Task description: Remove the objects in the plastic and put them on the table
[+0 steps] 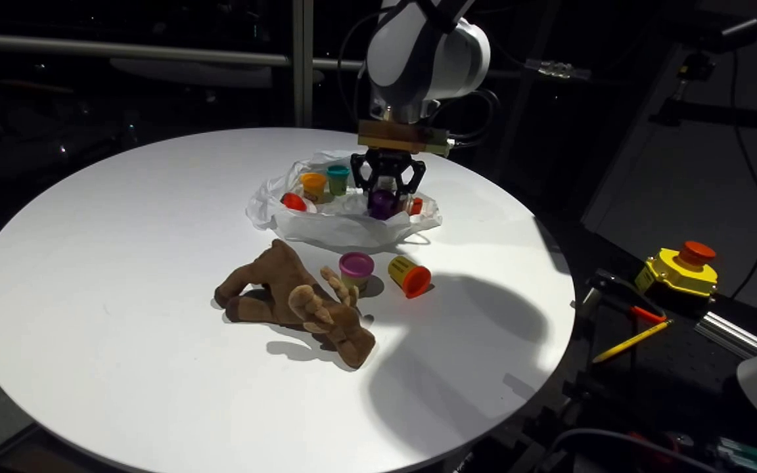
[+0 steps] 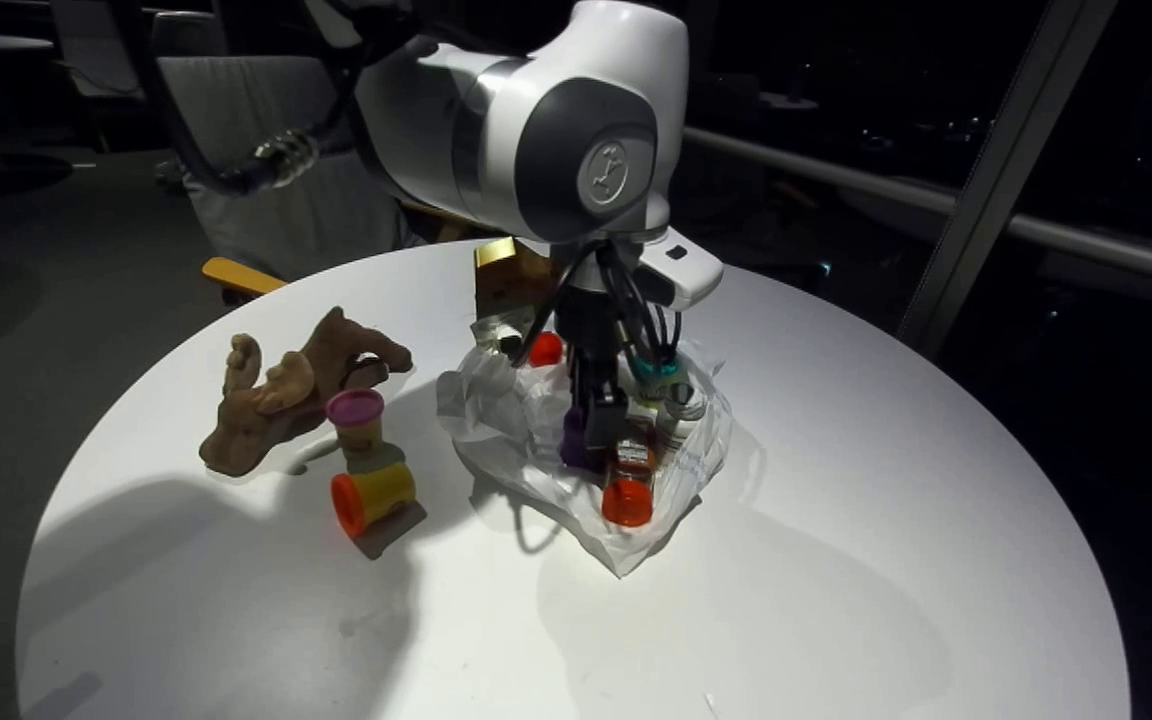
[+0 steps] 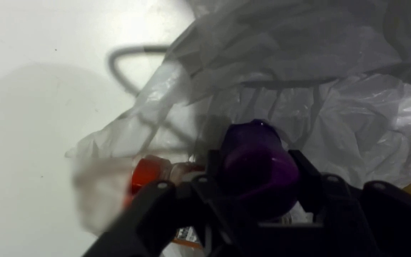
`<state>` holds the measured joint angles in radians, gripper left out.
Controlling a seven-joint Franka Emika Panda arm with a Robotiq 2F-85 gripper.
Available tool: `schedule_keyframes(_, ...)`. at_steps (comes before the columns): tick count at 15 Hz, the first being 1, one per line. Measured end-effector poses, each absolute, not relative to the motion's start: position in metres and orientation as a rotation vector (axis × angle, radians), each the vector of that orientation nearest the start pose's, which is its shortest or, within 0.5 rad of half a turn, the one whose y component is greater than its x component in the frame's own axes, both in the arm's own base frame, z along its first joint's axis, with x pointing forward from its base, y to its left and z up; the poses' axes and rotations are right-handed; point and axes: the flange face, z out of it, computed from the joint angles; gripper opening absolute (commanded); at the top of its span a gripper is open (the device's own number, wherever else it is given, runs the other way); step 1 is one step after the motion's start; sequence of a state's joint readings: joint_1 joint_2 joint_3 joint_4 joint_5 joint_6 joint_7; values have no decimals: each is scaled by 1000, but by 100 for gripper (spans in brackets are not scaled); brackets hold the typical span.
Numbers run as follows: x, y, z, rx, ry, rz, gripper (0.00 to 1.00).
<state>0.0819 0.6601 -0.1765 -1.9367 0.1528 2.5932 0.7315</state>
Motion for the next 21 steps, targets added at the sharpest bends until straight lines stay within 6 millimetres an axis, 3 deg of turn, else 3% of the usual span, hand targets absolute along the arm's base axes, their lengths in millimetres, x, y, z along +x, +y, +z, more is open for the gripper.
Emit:
schedule_keyframes(2,614,-60,151,-2830,1400,-37,27)
schedule_keyframes(5,603,-59,176,-2831,1373,-55,27)
schedule_keyframes(8,570,-51,209,-2870,1303,-69,27)
schedule_keyframes(11,522,-44,227,-2919,1216,-40,27)
schedule_keyframes(16,441,-44,213,-2968,1116,-81,25)
schedule_keyframes(18,425,-47,199,-2971,1100,-124,25)
schedule_keyframes(21,417,-50,175,-2970,1099,-158,25)
